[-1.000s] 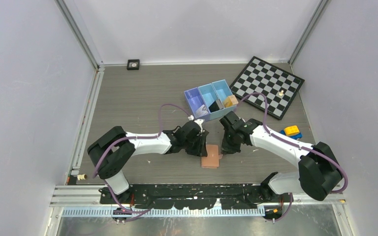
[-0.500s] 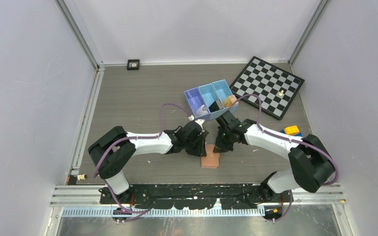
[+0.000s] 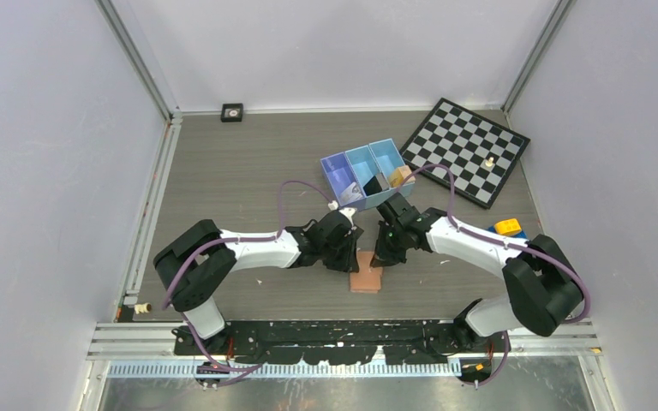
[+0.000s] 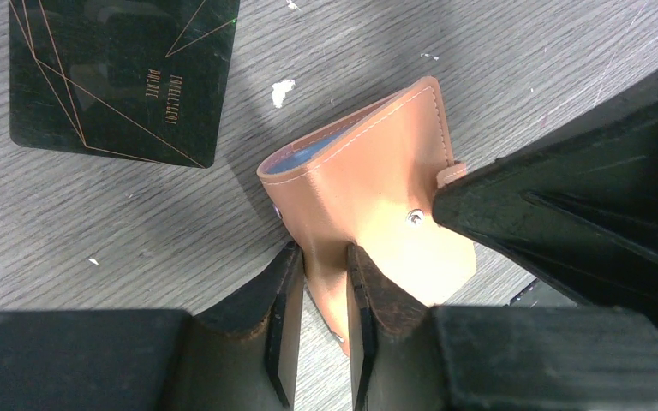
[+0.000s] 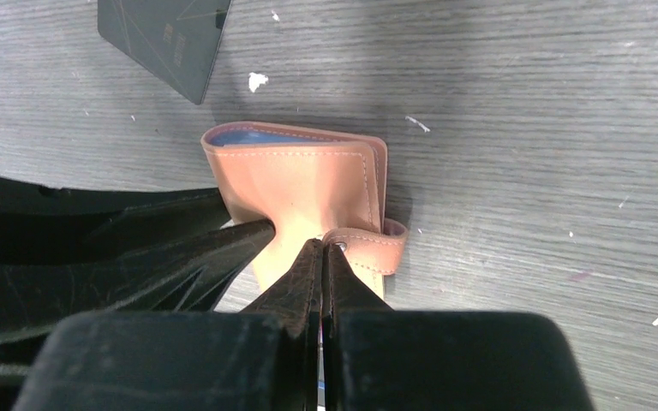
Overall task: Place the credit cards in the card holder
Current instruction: Close the card holder at the center of the board.
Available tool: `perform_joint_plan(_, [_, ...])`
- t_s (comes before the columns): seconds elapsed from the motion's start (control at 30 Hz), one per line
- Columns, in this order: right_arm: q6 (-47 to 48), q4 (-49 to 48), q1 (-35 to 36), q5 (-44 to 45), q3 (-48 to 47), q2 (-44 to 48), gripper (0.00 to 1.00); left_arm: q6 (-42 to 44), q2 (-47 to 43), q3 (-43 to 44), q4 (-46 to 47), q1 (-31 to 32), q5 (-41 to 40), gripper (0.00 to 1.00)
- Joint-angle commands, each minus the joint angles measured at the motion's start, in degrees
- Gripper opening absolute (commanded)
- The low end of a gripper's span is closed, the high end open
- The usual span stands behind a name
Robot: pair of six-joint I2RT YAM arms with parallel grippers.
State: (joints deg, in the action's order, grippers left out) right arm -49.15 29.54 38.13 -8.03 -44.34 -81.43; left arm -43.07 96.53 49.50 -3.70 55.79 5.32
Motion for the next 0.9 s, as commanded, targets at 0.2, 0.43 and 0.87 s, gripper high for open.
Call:
perform_joint_plan(0.2, [3.14,1.81,0.18,-3.61,-1.43,3.36,0.00,1.25,2.17,-0.01,-3.60,0.64,-2.88,0.21])
perform_joint_plan(0.43, [3.11,-1.19,0.53,-6.12,-1.37,-0.04,0.00,1.23,2.13,-0.01,-3.58,0.64,-2.94,0.20])
perform_joint_plan(0.87, [3.13,-1.44,0.56,-4.10,-1.10,-1.34,0.00,1.23,2.17,-0.01,-3.70,0.61,-2.90,0.19])
